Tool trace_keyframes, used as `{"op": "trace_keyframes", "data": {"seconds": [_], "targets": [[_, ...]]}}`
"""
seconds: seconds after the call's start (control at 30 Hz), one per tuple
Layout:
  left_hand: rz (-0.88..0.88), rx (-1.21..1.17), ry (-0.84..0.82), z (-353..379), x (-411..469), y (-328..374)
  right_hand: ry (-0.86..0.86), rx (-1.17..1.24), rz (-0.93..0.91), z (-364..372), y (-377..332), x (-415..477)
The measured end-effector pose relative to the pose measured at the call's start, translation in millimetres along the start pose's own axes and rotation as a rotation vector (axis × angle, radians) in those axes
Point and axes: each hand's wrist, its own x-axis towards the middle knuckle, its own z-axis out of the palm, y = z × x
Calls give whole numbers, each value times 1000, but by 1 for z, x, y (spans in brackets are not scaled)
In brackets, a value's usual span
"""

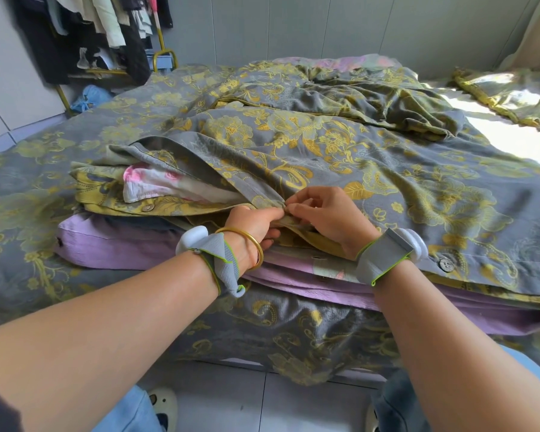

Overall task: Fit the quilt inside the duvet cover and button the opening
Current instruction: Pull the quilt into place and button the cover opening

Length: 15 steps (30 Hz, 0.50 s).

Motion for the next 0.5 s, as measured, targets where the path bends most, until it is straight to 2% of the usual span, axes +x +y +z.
{"op": "trace_keyframes", "data": {"seconds": [0.13,0.27,0.37,0.5], "targets": [[-73,-76,-34,0,0,2,-171,-277,-198,-7,-3,-7],[-144,-170,-80,-4,-5,5,-50,-514,-408,-6,2,-7],[-195,-306,-42,-10,-8,6,-111,-584,-370,-5,1,-6],[-177,-431,66,-27,-6,9,-193,-694,-298,2,-6,-6]]}}
